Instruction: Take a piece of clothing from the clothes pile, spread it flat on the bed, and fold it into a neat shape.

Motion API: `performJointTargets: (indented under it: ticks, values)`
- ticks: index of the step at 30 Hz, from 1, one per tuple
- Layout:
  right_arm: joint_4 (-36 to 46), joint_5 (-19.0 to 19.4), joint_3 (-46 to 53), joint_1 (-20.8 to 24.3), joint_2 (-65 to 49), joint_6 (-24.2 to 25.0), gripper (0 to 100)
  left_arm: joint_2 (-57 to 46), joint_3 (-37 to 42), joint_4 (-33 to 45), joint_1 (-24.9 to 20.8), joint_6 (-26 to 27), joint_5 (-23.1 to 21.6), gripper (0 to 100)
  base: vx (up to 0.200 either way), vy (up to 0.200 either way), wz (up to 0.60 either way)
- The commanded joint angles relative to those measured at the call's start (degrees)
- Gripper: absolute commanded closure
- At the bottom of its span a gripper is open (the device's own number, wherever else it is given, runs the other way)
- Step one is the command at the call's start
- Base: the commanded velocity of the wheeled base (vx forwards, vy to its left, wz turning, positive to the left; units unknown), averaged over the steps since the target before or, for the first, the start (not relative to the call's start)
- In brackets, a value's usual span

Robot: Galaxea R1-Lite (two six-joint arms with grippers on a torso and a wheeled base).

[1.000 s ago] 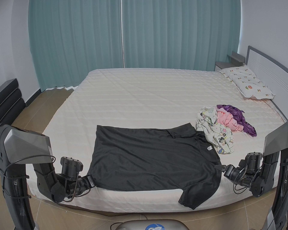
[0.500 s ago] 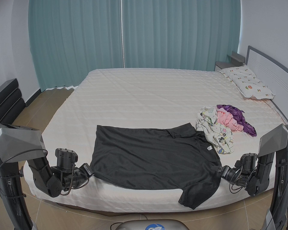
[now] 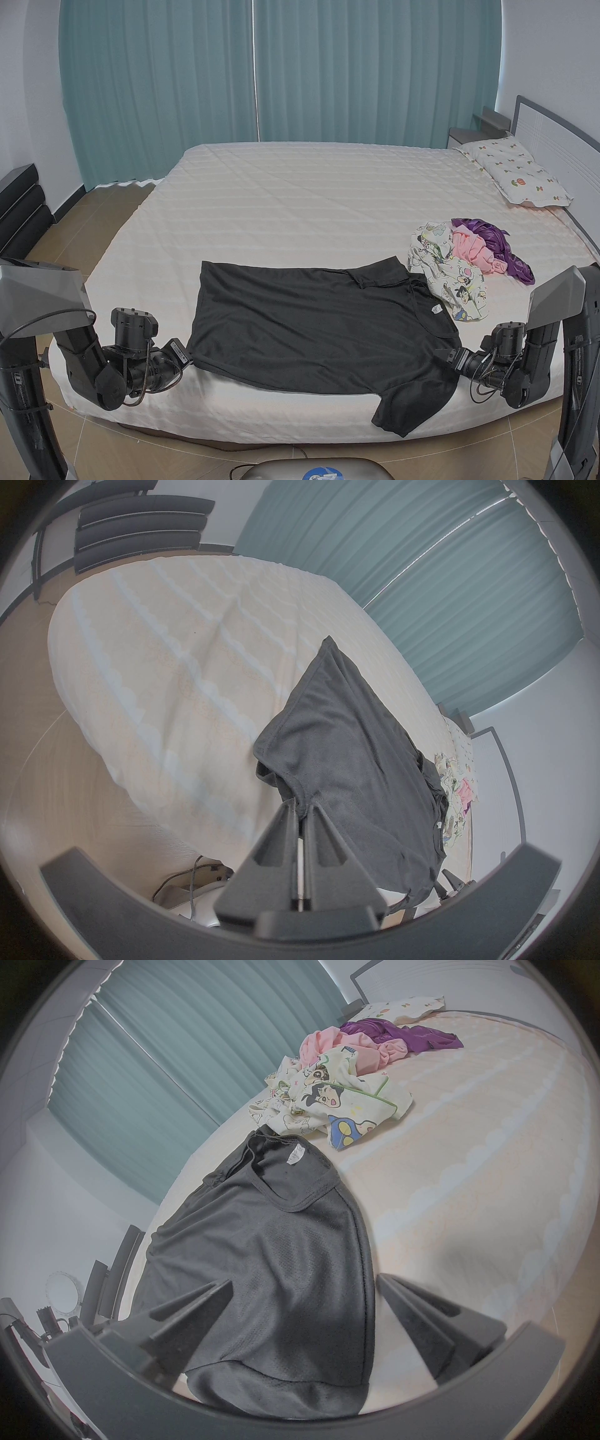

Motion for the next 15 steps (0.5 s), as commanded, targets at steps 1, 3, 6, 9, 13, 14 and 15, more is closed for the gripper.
performJointTargets:
  ticks: [1,3,6,9,13,14,15]
  values:
    - [0.0,0.0,-1.9,0.3,1.1,-0.1,100,0.3,0.1,0.0,0.0,-0.1,0.0,100,0.000,0.000,0.00]
    - [-0.1,0.0,-2.3,0.3,1.1,-0.1,100,0.4,0.1,-0.1,0.0,0.0,0.1,100,0.000,0.000,0.00]
    - [-1.1,0.0,-3.3,0.3,0.6,-0.1,100,0.5,0.7,-0.2,0.4,-0.3,0.0,100,0.000,0.000,0.00]
    - [-1.6,-0.1,-6.3,0.3,0.3,0.0,100,0.5,1.3,-0.2,0.9,-0.3,0.0,100,0.000,0.000,0.00]
    - [-0.8,-0.5,-9.8,0.5,0.2,-0.2,100,0.3,1.3,-0.2,1.4,-0.6,0.1,100,0.000,0.000,0.00]
    - [-0.7,-0.5,-10.8,1.0,0.2,-0.2,100,0.2,1.4,-0.2,1.6,-1.3,0.1,100,0.000,0.000,0.00]
    - [-0.6,-0.5,-11.8,1.3,0.2,-0.2,100,0.0,1.5,-0.2,1.8,-2.2,0.1,100,0.000,0.000,0.00]
